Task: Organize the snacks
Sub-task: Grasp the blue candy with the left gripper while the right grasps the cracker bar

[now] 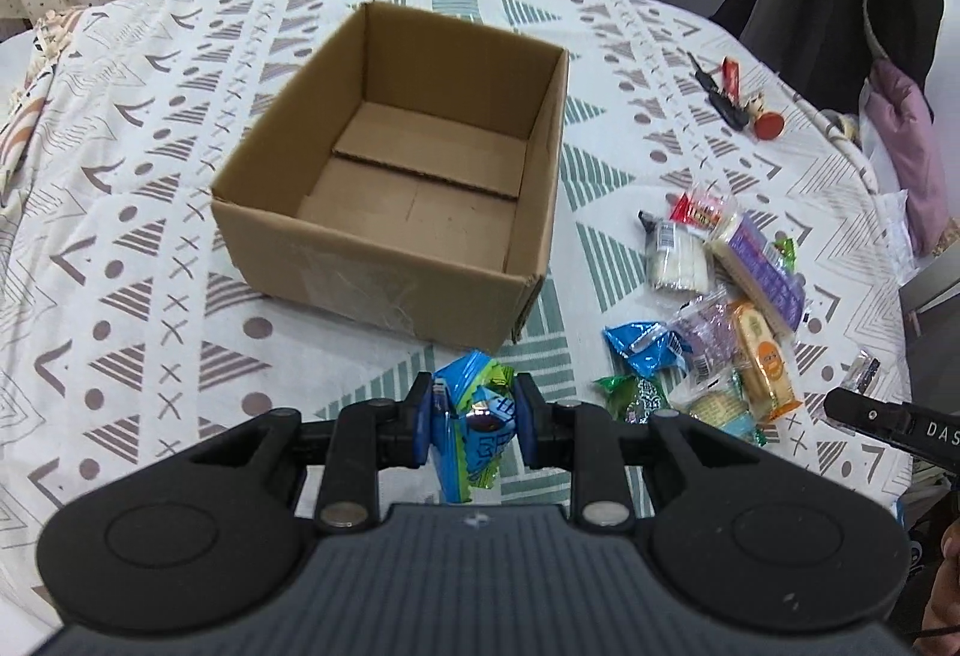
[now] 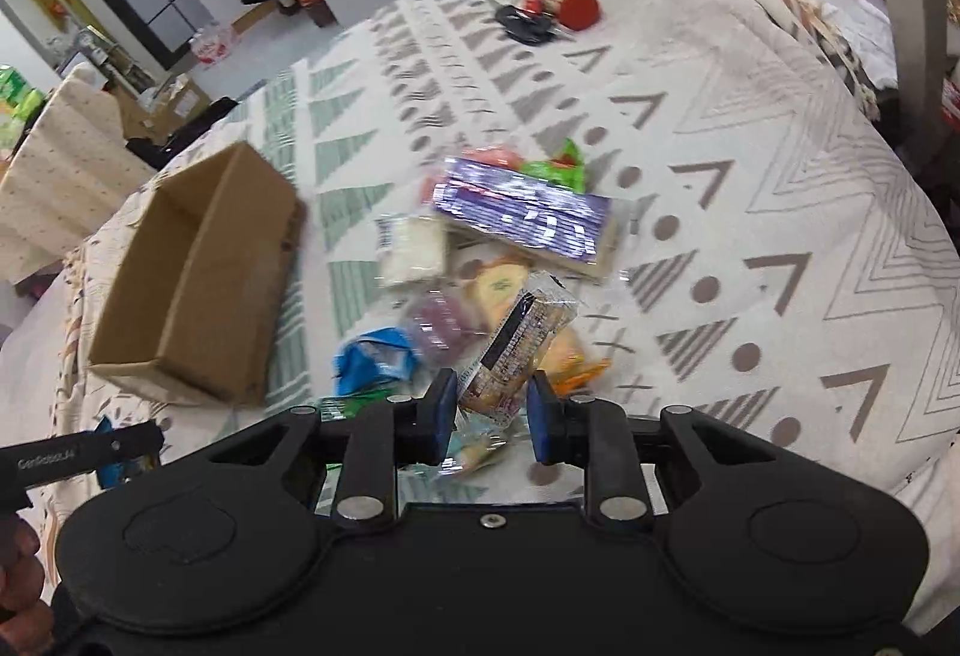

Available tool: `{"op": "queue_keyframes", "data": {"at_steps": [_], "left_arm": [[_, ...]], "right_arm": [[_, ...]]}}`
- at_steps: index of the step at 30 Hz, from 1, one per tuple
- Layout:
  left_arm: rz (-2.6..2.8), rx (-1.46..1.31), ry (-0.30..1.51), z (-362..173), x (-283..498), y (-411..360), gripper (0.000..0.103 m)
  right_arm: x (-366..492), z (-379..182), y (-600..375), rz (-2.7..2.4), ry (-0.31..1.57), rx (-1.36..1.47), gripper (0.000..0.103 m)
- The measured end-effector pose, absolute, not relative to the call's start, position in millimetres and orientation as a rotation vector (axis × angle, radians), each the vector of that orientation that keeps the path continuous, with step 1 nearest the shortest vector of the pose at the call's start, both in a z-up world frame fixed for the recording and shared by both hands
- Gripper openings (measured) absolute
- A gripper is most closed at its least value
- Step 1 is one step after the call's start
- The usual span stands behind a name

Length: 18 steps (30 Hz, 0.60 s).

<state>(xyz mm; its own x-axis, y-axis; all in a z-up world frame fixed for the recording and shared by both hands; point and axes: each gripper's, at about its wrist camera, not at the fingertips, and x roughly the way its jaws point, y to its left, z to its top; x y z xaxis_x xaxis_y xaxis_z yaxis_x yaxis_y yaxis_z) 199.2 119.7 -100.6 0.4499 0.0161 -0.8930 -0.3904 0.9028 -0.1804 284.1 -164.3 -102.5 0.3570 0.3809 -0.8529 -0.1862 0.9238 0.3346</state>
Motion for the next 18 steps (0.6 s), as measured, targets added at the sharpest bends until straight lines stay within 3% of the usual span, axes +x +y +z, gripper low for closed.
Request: {"op": "queue_keyframes", "data": {"at_steps": [18], "left_arm": [[0.225, -0.402, 0.980, -63, 210, 166, 0.026]], "right_arm": [[275, -58, -74, 0.535, 1.059, 0.161, 0.025]]}}
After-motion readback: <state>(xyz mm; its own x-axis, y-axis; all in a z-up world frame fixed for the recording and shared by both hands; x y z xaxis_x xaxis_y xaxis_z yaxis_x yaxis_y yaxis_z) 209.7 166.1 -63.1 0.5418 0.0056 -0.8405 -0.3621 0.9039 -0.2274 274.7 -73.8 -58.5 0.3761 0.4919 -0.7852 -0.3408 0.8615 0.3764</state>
